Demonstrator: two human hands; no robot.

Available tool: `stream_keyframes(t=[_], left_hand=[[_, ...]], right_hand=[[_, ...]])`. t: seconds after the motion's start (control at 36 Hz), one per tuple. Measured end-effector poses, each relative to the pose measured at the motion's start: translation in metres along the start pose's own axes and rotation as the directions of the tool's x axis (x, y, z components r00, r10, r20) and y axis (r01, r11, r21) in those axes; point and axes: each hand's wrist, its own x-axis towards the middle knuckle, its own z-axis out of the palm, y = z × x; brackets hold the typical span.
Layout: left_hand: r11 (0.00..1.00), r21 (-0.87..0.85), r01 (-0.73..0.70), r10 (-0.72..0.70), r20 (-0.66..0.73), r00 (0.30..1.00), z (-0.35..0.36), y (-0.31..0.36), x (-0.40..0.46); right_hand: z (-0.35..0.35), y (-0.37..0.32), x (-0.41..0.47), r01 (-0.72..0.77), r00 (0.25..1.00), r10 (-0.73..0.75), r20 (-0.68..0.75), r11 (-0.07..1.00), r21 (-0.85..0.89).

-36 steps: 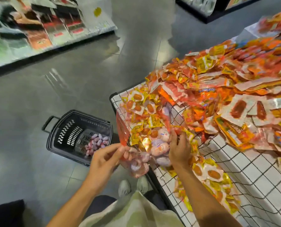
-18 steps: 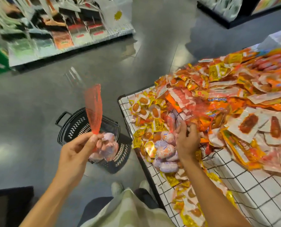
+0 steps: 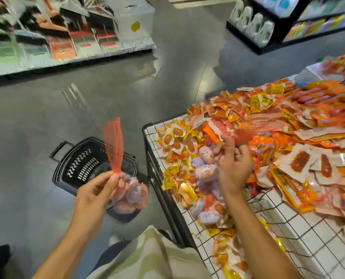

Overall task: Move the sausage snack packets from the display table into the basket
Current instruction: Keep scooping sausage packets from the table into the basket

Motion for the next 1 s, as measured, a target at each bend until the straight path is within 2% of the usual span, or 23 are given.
stream_keyframes(t=[0.19, 0.33, 0.53, 0.69, 0.81, 0.92, 1.0], left_hand=[[1.0, 0.006, -0.008, 0.009, -0.086, 0.996, -0.04, -0.01, 0.021], [0.998, -0.032, 0.049, -0.053, -0.174, 0.983, -0.078, -0.022, 0.032], [0.991, -0.092, 0.092, -0.114, -0.271, 0.956, -0.127, -0.033, 0.04], [0.976, -0.132, 0.174, -0.214, -0.408, 0.888, -0.171, -0.057, 0.053], [0.942, -0.203, 0.269, -0.335, -0.479, 0.812, -0.189, -0.077, 0.071], [0.886, -0.323, 0.332, -0.458, -0.509, 0.728, -0.201, -0.108, 0.099], [0.85, -0.376, 0.37, -0.526, -0.553, 0.646, -0.208, -0.139, 0.122]], right_hand=[[0.035, -0.027, 0.005, 0.003, 1.0, -0.003, 0.007, 0.999, -0.054], [0.074, -0.035, -0.006, 0.004, 0.999, -0.001, 0.038, 0.998, -0.069], [0.143, -0.039, -0.026, -0.001, 0.981, 0.013, 0.192, 0.998, -0.065], [0.208, -0.005, -0.059, -0.07, 0.923, 0.129, 0.363, 0.983, -0.172], [0.249, 0.033, -0.077, -0.115, 0.854, 0.243, 0.46, 0.951, -0.287], [0.29, 0.089, -0.086, -0.233, 0.7, 0.442, 0.561, 0.883, -0.407], [0.323, 0.139, -0.09, -0.317, 0.586, 0.566, 0.579, 0.818, -0.479]])
